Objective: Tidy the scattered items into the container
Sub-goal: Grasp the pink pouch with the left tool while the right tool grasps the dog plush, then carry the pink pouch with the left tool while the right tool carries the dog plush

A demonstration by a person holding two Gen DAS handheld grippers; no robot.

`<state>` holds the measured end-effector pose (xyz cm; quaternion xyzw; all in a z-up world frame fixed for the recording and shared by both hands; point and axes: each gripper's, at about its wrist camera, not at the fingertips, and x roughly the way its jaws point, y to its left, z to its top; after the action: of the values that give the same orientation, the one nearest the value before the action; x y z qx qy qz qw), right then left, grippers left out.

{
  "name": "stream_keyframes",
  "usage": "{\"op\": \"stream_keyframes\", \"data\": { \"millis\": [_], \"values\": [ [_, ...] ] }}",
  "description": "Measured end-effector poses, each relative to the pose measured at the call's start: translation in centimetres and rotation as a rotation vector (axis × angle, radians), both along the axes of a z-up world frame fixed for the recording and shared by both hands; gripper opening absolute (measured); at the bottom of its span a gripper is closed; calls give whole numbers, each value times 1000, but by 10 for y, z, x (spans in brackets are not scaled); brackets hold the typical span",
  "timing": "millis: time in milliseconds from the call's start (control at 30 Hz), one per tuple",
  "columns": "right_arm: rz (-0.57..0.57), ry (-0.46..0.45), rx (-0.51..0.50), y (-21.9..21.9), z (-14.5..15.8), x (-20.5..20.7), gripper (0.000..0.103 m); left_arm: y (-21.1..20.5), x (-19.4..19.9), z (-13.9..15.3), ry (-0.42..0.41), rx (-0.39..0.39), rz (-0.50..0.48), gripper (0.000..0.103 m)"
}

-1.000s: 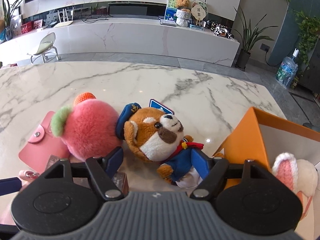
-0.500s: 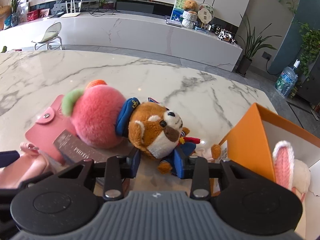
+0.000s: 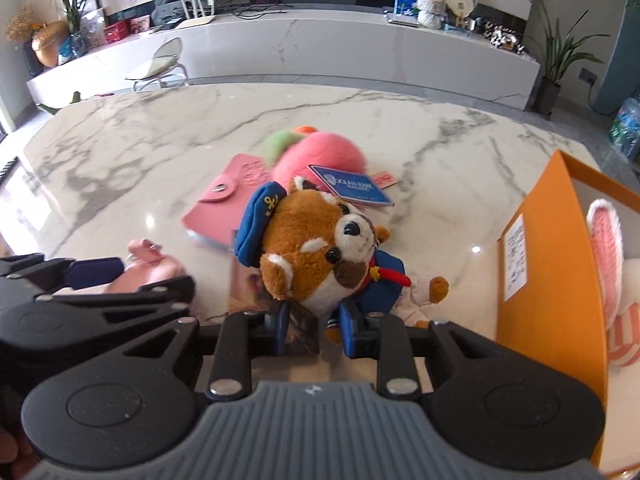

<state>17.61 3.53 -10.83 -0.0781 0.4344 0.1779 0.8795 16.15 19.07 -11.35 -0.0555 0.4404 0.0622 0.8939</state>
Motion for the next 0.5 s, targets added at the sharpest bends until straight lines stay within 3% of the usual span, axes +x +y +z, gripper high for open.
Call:
{"op": "stream_keyframes", "data": {
  "millis": [100, 500],
  "values": [
    [8, 18, 19, 2, 3, -11, 28, 3, -10, 4, 2, 2, 13, 88],
    [17, 47, -26, -7, 13, -53, 28, 9, -46, 4, 49, -3, 33, 90]
  ]
}}
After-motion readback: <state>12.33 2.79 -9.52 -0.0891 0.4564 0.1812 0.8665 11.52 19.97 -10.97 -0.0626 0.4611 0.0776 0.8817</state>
